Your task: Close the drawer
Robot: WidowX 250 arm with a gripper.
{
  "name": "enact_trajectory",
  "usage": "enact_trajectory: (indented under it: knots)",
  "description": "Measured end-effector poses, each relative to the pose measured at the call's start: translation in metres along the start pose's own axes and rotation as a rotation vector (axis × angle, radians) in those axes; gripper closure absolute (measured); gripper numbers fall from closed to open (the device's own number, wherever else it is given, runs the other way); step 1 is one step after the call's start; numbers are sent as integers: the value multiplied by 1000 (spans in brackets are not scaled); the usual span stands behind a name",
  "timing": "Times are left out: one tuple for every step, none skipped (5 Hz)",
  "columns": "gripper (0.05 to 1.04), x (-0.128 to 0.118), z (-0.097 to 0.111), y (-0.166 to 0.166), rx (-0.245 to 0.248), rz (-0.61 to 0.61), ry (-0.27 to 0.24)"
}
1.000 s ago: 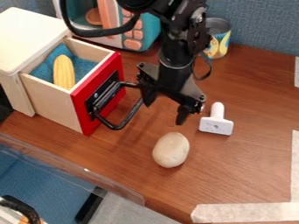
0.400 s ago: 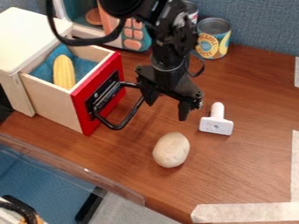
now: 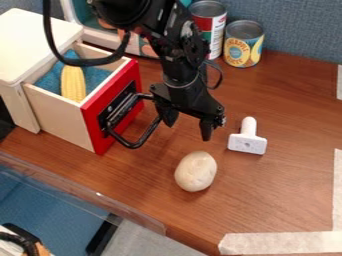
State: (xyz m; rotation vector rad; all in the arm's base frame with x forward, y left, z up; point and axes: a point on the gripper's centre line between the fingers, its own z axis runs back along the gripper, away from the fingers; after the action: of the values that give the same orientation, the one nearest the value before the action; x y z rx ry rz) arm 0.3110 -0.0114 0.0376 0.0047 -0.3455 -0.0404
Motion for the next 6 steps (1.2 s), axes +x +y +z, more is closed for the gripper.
enact_trajectory:
  knots:
    - [83,-1,-3,3,7,1,0]
    - [83,-2,-3,10,23,3,5]
    - [83,-4,-3,25,41,30,12]
    - [83,-7,-3,41,63,66,23]
    - [83,-12,-3,54,96,75,34]
    - [84,-20,-4,72,133,93,43]
